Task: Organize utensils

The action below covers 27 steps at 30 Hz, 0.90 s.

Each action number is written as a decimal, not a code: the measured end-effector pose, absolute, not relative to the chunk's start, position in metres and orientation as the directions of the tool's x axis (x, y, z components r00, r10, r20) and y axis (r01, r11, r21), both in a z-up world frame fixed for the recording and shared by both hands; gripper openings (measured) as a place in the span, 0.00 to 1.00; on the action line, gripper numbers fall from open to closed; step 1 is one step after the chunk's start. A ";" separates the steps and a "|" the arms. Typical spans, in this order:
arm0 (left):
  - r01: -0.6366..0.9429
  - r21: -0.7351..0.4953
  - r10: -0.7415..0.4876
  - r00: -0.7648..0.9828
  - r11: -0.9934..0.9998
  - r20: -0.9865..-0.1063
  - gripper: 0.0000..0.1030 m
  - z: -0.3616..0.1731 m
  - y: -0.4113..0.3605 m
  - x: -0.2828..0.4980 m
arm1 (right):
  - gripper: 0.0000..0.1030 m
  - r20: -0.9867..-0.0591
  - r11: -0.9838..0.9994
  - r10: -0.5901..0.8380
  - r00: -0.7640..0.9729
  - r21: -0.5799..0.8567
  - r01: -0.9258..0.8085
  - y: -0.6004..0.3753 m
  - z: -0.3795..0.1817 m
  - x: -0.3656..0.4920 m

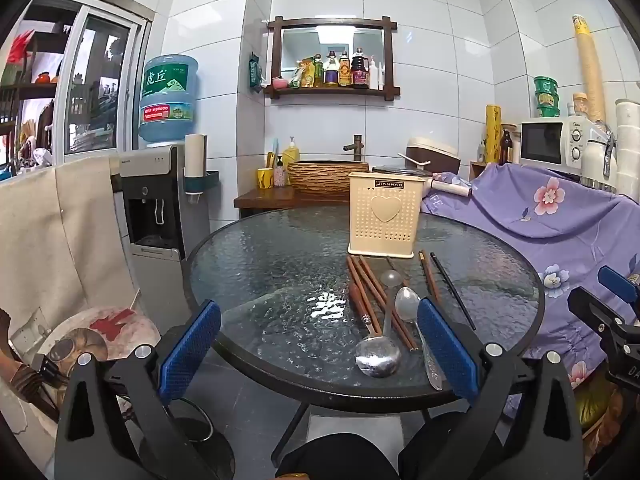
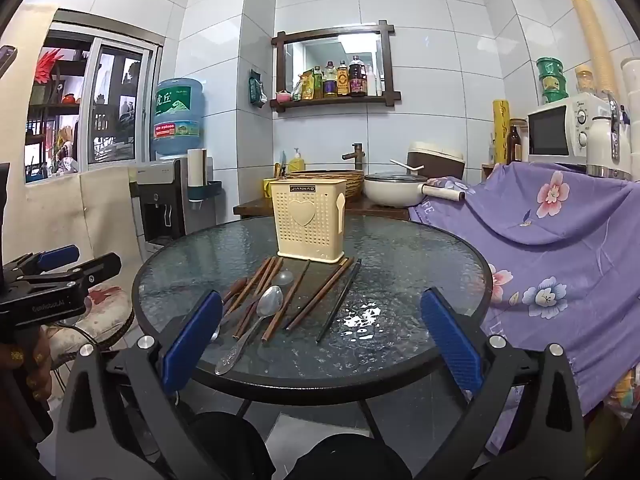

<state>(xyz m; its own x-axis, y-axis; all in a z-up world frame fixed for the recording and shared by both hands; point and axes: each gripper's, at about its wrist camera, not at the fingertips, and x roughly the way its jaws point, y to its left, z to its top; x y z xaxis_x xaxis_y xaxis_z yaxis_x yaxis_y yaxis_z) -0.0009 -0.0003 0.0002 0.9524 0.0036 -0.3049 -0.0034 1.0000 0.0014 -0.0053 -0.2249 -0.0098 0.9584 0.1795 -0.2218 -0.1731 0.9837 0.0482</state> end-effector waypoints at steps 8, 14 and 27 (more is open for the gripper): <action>-0.008 -0.015 0.003 0.949 1.000 -0.316 0.94 0.001 0.003 0.001 | 0.95 -0.225 0.984 0.181 0.958 0.045 -0.175 -0.224 -0.010 -0.005; -0.004 -0.013 -0.001 0.951 1.000 -0.310 0.94 0.001 0.005 -0.002 | 0.95 -0.227 0.984 0.180 0.957 0.044 -0.175 -0.224 -0.011 -0.004; -0.005 -0.020 -0.001 0.949 1.000 -0.316 0.94 -0.002 0.003 -0.002 | 0.95 -0.234 0.983 0.182 0.955 0.056 -0.174 -0.222 -0.017 0.002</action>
<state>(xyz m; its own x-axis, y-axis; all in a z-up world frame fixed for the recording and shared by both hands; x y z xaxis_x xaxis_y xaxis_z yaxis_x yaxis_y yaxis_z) -0.0021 0.0029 -0.0020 0.9487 -0.0012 -0.3162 -0.0055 0.9998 -0.0201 0.0018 -0.2223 -0.0168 0.9551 0.1823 -0.2337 -0.1741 0.9832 0.0556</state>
